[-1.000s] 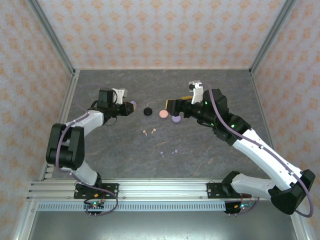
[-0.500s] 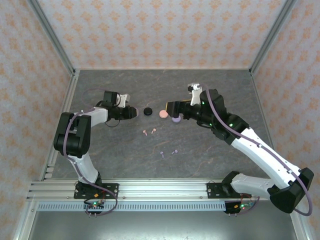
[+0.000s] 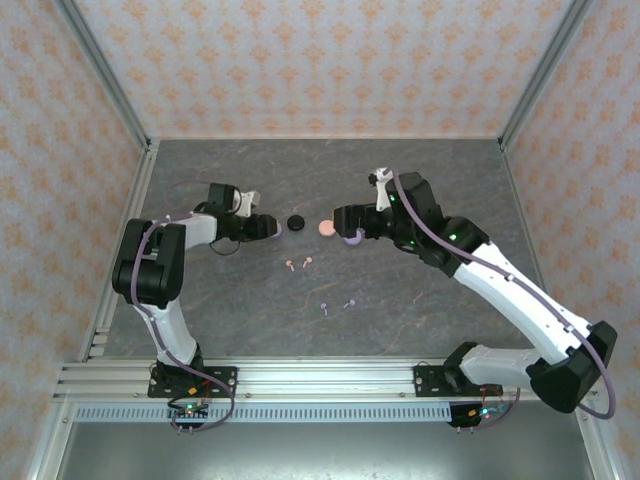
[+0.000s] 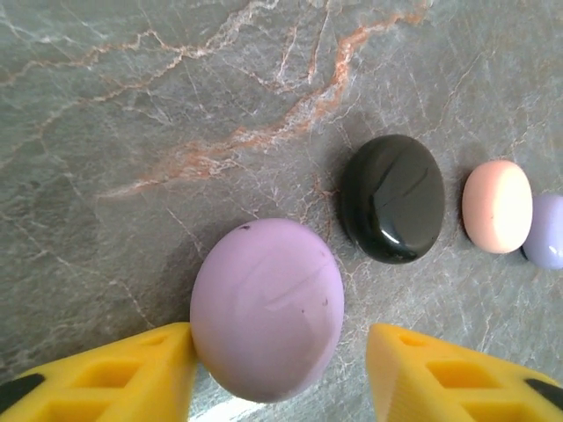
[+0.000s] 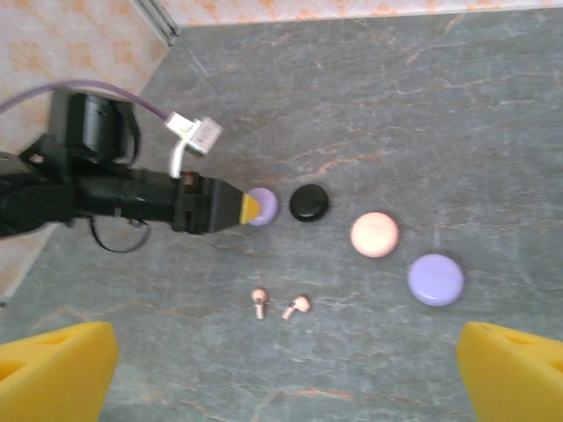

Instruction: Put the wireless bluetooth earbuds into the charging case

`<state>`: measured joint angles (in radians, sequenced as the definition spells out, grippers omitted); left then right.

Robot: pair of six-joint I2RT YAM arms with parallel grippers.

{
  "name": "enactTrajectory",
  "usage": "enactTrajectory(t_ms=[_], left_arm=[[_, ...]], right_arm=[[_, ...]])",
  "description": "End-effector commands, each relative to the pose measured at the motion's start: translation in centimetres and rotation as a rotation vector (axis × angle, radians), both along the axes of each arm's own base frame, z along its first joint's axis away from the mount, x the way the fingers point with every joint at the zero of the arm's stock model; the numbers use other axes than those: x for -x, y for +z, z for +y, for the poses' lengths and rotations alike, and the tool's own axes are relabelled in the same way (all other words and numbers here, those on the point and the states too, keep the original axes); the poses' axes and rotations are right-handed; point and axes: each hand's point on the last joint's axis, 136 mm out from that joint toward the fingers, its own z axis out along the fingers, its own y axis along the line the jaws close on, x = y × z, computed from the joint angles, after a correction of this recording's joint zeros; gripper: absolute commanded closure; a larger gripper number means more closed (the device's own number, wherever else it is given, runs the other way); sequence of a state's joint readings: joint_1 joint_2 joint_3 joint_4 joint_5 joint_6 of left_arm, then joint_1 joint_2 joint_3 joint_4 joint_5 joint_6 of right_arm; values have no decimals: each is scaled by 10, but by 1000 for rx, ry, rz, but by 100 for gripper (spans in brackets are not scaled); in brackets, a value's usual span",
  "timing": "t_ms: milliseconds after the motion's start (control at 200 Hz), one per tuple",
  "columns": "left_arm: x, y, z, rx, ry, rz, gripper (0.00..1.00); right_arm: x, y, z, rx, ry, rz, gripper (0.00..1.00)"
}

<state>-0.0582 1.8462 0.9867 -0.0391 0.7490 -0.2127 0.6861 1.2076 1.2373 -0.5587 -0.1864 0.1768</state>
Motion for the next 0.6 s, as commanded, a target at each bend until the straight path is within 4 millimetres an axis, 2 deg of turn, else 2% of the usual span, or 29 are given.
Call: enactTrajectory(t_ms=[0,160,245,355,460,596], left_arm=[[-7,38,8,-3,28,-89,42],[-3,83,12,1,62,-211,34],[3,107,14,1,71,-273,31],[16,137,16,4,76,-348,25],[30,158,18,-13,78,-399,21],[46,178,24,-37,101,-444,17]], right_arm=[[-10,-31,-16,267,25,24,1],[-31,-81,-21,577,116,93,1],[-41,-109,-12,698,236,122,1],[-44,-147,0,818,452,176,2],[-58,-173,5,885,542,235,7],[-80,-190,17,849,602,260,13]])
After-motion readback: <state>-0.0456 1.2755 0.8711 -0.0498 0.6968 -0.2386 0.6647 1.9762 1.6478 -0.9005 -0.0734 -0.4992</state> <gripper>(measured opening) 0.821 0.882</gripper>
